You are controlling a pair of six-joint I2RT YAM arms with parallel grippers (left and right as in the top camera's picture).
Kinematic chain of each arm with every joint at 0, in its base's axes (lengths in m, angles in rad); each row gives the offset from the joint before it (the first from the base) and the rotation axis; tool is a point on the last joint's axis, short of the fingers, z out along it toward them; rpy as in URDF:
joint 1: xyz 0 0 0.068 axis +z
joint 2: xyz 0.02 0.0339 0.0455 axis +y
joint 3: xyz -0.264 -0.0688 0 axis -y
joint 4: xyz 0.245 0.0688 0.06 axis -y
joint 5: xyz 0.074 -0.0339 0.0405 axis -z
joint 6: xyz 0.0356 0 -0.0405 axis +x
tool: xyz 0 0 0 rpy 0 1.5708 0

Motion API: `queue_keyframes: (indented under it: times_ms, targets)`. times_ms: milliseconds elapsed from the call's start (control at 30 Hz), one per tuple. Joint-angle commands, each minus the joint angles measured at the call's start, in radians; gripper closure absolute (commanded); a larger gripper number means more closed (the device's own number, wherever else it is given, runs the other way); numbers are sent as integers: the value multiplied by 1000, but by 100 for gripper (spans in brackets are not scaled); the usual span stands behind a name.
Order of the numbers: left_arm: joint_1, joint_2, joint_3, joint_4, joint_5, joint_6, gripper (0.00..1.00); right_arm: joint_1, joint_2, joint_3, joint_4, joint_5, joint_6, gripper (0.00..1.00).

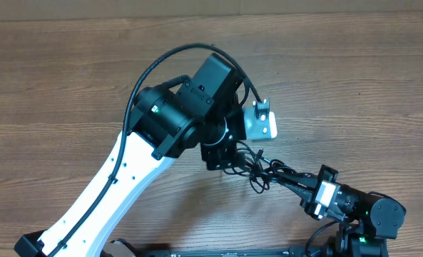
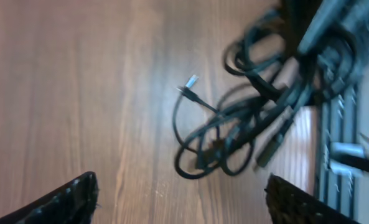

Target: Untangle cables

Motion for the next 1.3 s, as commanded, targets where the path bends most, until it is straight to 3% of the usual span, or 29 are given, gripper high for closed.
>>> queue_keyframes:
  times_ms: [0, 167, 367, 400, 467, 600, 633, 733, 967, 1000, 1100, 1133, 1267]
  targets:
    - [2, 1, 10, -42, 58, 140, 18, 5, -3, 11, 18, -35, -4, 96]
    - [2, 1, 9, -108, 60, 210, 31, 5, -3, 11, 69, -92, -4, 96]
    - [2, 2, 7, -118, 111, 236, 33, 5, -3, 11, 107, -130, -3, 96]
    - [2, 2, 7, -117, 134, 248, 36, 5, -3, 11, 107, -131, -3, 96]
    - [1, 2, 6, -116, 188, 259, 56, 5, -3, 11, 108, -130, -4, 96]
    - [1, 3, -1, -122, 211, 257, 64, 5, -3, 11, 133, -130, -4, 96]
    - [1, 3, -3, -125, 213, 257, 62, 5, -3, 11, 149, -130, -4, 96]
    - [1, 8, -8, -133, 232, 253, 38, 5, -3, 11, 213, -129, -4, 96]
    - [1, 18, -10, -143, 262, 253, 32, 5, -3, 11, 283, -129, -4, 96]
    - [1, 18, -10, -148, 271, 253, 33, 5, -3, 11, 283, -126, -4, 96]
    - [-2, 18, -10, -182, 298, 254, 59, 5, -3, 11, 295, -106, -4, 96]
    - [-6, 18, -10, -190, 298, 254, 64, 5, -3, 11, 306, -100, -4, 96]
    - [-13, 18, -10, -214, 321, 254, 64, 5, -3, 11, 362, -82, -4, 96]
